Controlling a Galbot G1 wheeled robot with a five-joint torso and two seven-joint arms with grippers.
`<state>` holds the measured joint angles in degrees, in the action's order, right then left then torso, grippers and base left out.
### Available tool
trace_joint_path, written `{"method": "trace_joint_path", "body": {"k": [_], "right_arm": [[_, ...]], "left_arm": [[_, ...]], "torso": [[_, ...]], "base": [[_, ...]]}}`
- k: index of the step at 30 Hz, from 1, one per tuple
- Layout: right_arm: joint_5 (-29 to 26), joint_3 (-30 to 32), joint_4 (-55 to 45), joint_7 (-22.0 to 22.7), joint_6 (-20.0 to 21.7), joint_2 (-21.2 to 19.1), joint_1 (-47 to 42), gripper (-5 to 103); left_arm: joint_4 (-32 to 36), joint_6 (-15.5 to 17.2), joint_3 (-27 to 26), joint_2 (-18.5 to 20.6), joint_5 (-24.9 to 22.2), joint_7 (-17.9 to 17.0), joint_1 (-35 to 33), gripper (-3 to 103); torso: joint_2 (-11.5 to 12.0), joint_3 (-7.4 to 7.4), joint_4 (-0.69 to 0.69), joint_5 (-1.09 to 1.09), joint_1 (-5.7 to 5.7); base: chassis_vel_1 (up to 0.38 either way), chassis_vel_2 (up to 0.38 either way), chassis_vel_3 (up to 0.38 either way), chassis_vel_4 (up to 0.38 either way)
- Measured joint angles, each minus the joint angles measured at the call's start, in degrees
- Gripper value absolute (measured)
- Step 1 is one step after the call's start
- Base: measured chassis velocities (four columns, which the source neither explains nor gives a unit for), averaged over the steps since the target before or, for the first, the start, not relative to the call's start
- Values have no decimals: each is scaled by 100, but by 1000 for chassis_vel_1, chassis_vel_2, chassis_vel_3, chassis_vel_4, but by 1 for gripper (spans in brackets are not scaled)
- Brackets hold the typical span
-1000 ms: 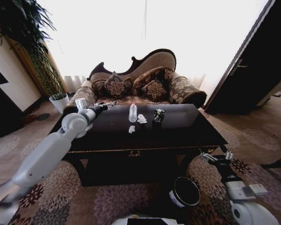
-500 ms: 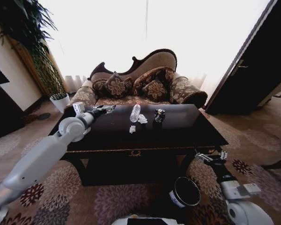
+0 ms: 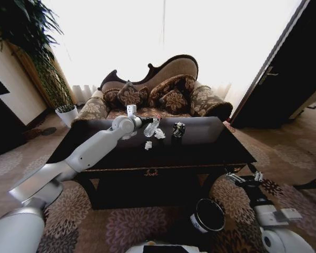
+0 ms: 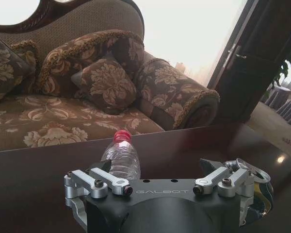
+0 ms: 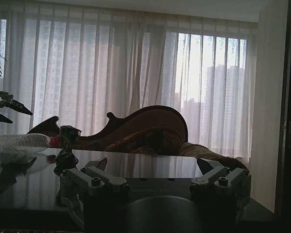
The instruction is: Move to the front of the table and place the trash on the table into the trash bin.
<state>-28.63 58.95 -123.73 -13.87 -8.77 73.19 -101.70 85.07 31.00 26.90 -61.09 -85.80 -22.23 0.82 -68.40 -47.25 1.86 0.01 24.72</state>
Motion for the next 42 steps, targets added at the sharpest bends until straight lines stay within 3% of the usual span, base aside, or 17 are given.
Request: {"method": "trace_joint_path", "body": {"k": [9,18,25,31,41,42], "right_arm": [[-13,-75,122,0,-32,-30,93,100],[9,-132,216,0,-32,-26,133,100],[-12,-88,307,0,-48,-86,158,100],[-16,-143,361,0,-53,-102,221,100],[-12,-170,403,-2,-54,-111,239,100],[-12,-170,403,-2,-54,-111,239,100]], "left_arm": [[-161,733,141,39,-470,-630,330,100],[-865,813,299,-408,-276,-528,334,100],[-897,806,325,-415,-177,-505,280,102],[-895,763,337,-376,-85,-491,133,93],[-801,676,232,-416,101,-410,-6,50],[-801,676,232,-416,101,-410,-6,50]], "torso": [[0,1,-3,-1,-1],[0,1,0,0,0],[0,1,-1,-1,0],[0,1,-1,-1,-1],[-1,1,-1,-1,-1],[-1,1,-1,-1,-1]], "base": [[0,0,0,0],[0,0,0,0],[0,0,0,0],[0,0,0,0],[0,0,0,0],[0,0,0,0]]}}
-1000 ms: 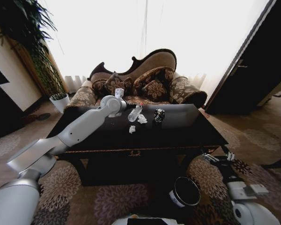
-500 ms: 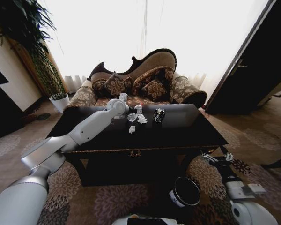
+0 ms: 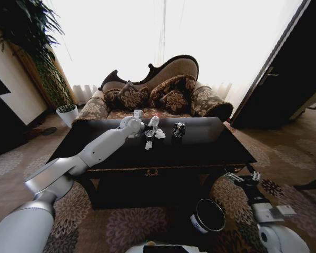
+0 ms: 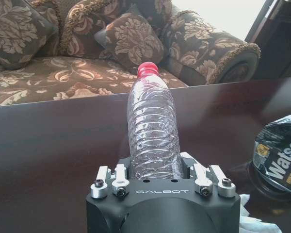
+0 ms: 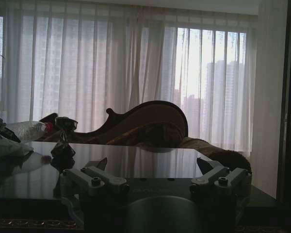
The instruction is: Move to the front of the table and place the trash on the table into the trash bin.
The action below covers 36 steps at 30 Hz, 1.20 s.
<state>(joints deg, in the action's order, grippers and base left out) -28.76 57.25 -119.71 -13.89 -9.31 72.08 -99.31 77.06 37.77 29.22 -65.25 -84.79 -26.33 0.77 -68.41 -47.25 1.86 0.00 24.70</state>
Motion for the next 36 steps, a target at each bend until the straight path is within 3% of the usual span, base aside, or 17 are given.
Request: {"method": "trace_joint_path", "body": {"k": [2,4,5,11,14,15,17,19,20,21,24,25,28,33,36], "right_arm": [[0,3,8,0,-1,-7,0,100],[0,6,10,0,-2,-10,2,100],[0,6,10,0,-2,-10,2,100],[-2,15,-6,3,-2,-1,-1,100],[-2,8,-25,-3,-2,-13,-20,100],[-2,8,-25,-3,-2,-13,-20,100],[-26,6,-28,-82,-38,-52,-37,100],[-156,10,-61,-259,-126,-100,-65,100],[-156,10,-61,-259,-126,-100,-65,100],[-317,10,-91,-440,-198,-131,-87,100],[-1097,-19,-320,-1144,-372,-245,-174,100],[-1097,-19,-320,-1144,-372,-245,-174,100],[-1837,-73,-603,-1770,-428,-373,-229,100],[-2644,-401,-1016,-2367,-403,-477,-317,100],[-2833,-556,-1245,-2564,-342,-464,-353,100]], "left_arm": [[175,-14,-93,71,10,6,-1,50],[422,-60,-219,199,30,-4,-19,40],[422,-60,-219,199,30,-4,-19,40],[1373,-192,-623,825,200,-64,-330,30],[2024,-481,-807,1428,620,273,-698,30],[2024,-481,-807,1428,620,273,-698,30],[2503,-1011,-936,1838,1017,790,-1005,30],[2941,-1688,-1143,2124,1698,1549,-1391,30],[2941,-1688,-1143,2124,1698,1549,-1391,30],[3116,-1999,-1259,2238,2097,1989,-1597,30],[3626,-2485,-1653,2535,2770,2789,-2166,30],[3626,-2485,-1653,2535,2770,2789,-2166,30],[4131,-2884,-2105,2867,3298,3401,-2670,30],[4597,-3300,-2356,3169,3692,3880,-2992,30],[4767,-3495,-2321,3260,3814,4147,-2987,30]], "torso": [[0,-1,1,0,1],[1,-1,1,0,2],[1,-1,1,0,2],[0,0,-1,-2,0],[0,0,-1,-1,1],[0,0,-1,-1,1],[0,0,-3,-2,1],[0,0,-2,-1,0],[0,0,-2,-1,0],[0,0,-1,-2,0],[0,0,0,-1,0],[0,0,0,-1,0],[0,1,-1,-2,0],[0,1,-2,-1,0],[0,1,-2,0,0]], "base": [[0,0,0,0],[0,0,0,0],[0,0,0,0],[0,0,0,0],[0,0,0,0],[0,0,0,0],[0,0,0,0],[0,0,0,0],[0,0,0,0],[0,0,0,0],[0,0,0,0],[0,0,0,0],[0,0,0,0],[0,0,0,0],[0,0,0,0]]}}
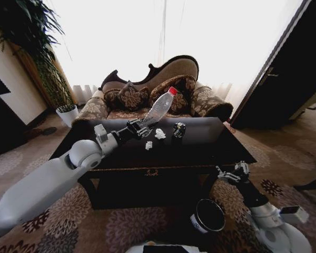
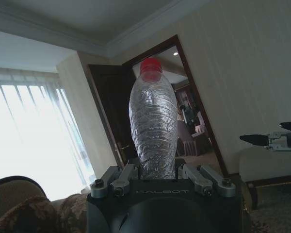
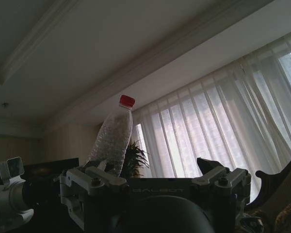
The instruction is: Move to the front of the table and place the trash on the table into the trash bin.
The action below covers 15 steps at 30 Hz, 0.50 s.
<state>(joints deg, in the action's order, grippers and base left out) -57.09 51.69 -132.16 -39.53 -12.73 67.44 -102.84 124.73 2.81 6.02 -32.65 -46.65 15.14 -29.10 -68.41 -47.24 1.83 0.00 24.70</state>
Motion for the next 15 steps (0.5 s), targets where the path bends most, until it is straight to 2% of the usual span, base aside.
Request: {"method": "trace_joint_path", "body": {"k": [1,2,4,12,15], "right_arm": [[0,0,0,0,0,0,0,100],[-22,-95,-152,-82,21,44,-50,100],[7,-261,-291,-168,61,66,-69,100],[430,-722,-401,-291,92,243,-87,100],[617,-849,-371,-327,74,309,-67,100]], "left_arm": [[0,0,0,0,0,0,0,30],[48,-169,161,19,71,288,147,30],[139,-324,317,82,175,611,211,30],[450,-538,479,314,331,1037,-6,30],[534,-669,514,457,448,1336,-136,30]], "torso": [[0,0,0,0,0],[0,0,3,0,0],[0,-1,4,0,0],[1,0,2,-1,1],[1,-1,2,0,0]], "base": [[0,0,0,0],[0,0,0,0],[0,0,0,0],[0,0,0,0],[0,0,0,0]]}}
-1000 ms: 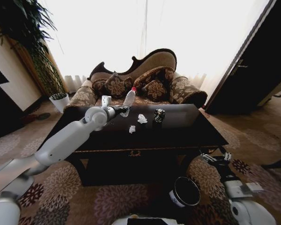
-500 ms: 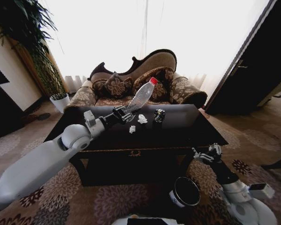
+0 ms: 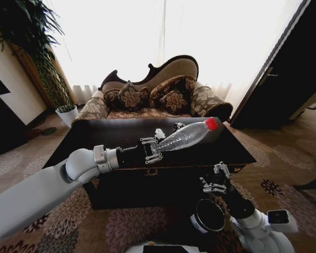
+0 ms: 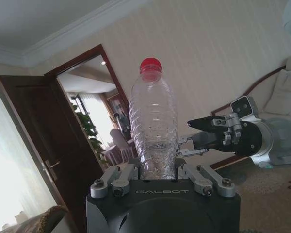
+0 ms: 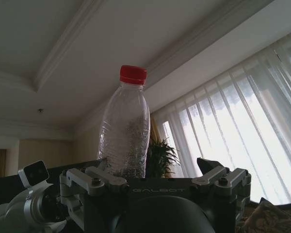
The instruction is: Move to the front of the table and place the trash on the table into the trash bin.
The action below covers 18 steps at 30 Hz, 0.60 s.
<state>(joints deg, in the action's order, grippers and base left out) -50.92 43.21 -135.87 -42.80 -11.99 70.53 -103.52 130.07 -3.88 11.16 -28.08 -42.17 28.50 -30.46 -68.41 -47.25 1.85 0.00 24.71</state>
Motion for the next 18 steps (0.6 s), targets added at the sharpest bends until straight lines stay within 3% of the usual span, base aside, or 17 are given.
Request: {"method": "trace_joint_path", "body": {"k": [18], "right_arm": [[192,-96,-419,-219,-44,121,-135,100]], "left_arm": [[-54,63,92,-15,434,277,-335,30]], "torso": [[0,0,0,0,1]], "base": [[0,0,0,0]]}}
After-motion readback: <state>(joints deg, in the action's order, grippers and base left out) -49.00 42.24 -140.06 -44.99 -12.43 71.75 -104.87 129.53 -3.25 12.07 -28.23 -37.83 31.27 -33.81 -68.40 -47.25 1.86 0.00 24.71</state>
